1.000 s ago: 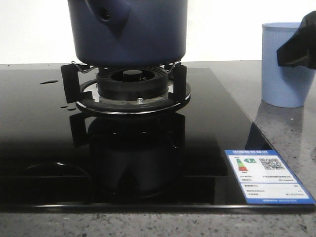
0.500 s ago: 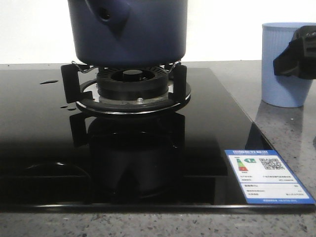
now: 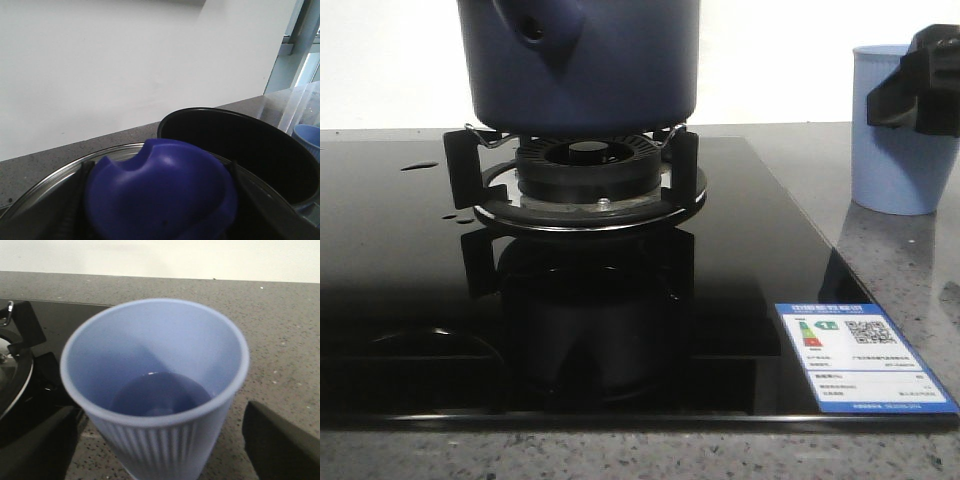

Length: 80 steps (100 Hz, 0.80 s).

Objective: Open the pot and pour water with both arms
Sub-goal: 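Close the right gripper on the light blue cup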

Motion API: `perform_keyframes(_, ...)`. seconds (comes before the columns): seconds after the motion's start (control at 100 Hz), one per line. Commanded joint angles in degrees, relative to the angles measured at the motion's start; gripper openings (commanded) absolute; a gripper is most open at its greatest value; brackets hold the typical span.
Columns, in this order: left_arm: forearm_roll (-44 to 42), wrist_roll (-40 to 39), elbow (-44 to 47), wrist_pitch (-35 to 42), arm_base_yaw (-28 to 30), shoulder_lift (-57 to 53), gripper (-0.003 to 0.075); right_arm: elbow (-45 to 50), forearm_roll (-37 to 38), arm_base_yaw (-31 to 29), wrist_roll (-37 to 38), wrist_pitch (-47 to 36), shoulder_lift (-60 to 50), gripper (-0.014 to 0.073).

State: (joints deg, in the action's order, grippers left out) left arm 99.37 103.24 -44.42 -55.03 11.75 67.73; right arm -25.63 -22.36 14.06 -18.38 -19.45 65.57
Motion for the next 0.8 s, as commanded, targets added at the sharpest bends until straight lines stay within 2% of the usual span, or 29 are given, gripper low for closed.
perform_keyframes(0.0, 7.4, 0.1, -1.9, -3.0, -0.4, -1.4, 0.0327, -1.6, 5.0, -0.1, 4.2, -5.2, 0.1, 0.0605)
perform_keyframes(0.14, 7.4, 0.1, -1.9, -3.0, -0.4, -1.4, 0.0327, -1.6, 10.1, -0.1, 8.9, -7.3, 1.9, 0.0605)
perform_keyframes(0.38, 7.4, 0.1, -1.9, -3.0, -0.4, -1.4, 0.0327, -1.6, 10.3, -0.1, 8.9, -13.0, 5.4, 0.0605)
perform_keyframes(0.79, 7.4, 0.1, -1.9, -3.0, -0.4, -1.4, 0.0327, -1.7, 10.3, -0.1, 11.0, -17.7, 9.5, 0.0603)
